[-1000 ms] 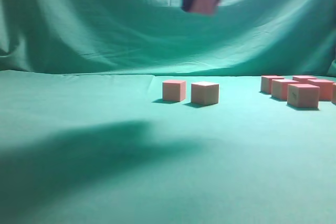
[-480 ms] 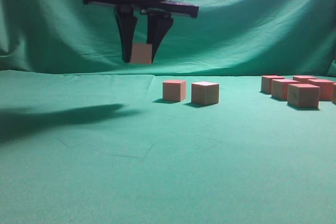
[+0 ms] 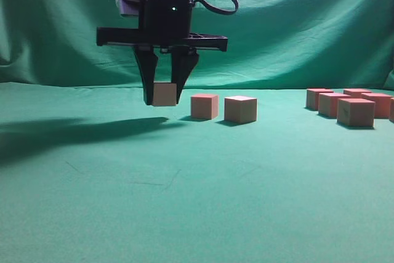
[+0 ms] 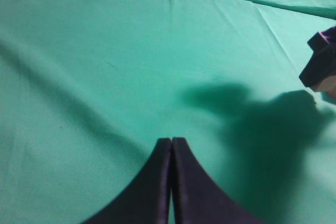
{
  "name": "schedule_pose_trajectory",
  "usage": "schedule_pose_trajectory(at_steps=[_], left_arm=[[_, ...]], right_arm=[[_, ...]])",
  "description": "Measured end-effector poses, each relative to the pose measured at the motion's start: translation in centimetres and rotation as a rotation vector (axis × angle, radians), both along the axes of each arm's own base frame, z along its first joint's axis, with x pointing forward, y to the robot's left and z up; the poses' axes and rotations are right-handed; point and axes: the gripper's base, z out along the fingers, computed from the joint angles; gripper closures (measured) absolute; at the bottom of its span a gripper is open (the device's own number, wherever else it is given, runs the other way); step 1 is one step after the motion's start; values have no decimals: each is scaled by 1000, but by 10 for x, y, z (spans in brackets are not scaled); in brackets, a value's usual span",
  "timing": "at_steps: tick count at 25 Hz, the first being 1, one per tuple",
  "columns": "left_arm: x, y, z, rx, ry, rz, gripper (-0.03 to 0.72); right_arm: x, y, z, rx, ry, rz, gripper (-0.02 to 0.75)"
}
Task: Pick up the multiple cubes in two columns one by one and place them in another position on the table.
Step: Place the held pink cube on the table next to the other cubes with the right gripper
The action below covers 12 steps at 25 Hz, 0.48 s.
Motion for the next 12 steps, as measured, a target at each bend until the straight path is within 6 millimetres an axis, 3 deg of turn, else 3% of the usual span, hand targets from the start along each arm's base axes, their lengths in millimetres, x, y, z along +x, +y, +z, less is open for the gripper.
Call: schedule_pose_trajectory(at_steps=[6, 12], left_arm=[[0, 0, 0, 0, 0, 0, 688], [0, 0, 0, 0, 0, 0, 688]], right_arm=[[3, 0, -15, -30, 7, -15, 472], [5, 1, -16, -22, -9, -18, 472]])
